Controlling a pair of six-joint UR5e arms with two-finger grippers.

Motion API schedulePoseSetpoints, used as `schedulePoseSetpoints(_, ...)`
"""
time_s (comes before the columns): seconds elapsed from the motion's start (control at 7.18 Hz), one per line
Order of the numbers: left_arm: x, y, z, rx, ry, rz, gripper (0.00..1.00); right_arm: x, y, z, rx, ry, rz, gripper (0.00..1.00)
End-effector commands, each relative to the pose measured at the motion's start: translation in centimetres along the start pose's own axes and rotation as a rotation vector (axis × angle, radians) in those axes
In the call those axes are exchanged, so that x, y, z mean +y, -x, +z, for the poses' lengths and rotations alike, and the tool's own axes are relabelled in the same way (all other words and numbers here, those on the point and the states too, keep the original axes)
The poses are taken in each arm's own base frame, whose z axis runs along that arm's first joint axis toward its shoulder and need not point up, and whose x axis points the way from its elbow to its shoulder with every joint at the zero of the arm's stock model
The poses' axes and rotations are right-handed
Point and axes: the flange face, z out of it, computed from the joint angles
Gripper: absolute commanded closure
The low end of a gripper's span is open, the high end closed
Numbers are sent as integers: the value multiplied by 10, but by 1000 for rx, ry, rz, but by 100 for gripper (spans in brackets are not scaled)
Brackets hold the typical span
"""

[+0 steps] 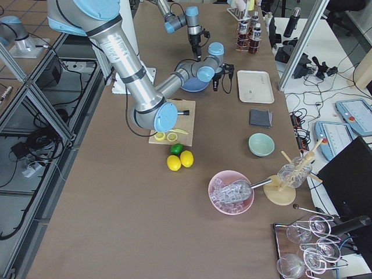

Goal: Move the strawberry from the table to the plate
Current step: 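Lower the strawberry over the plate with the right gripper while the left releases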

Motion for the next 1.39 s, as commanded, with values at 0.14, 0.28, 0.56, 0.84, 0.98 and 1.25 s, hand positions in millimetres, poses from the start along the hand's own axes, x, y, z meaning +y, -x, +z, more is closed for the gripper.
schedulePoseSetpoints(0.14, -41, 48, -19, -53, -19, 84, 3, 85, 56, 33, 3, 0, 24, 100)
schedulePoseSetpoints(0.28, -43, 51, -19, -57, -21, 88, 3, 103, 59, 45, 16, -11, 7, 100)
schedulePoseSetpoints(0.56, -43, 52, -20, -58, -22, 86, 3, 115, 53, 60, 40, 7, -10, 100)
schedulePoseSetpoints(0.84, -43, 53, -21, -58, -24, 85, 3, 117, 52, 62, 44, 9, -17, 100)
schedulePoseSetpoints(0.98, -43, 53, -22, -57, -24, 85, 3, 116, 50, 62, 45, 8, -20, 86)
schedulePoseSetpoints(1.25, -42, 52, -24, -53, -27, 84, 3, 115, 50, 62, 52, -2, -19, 0)
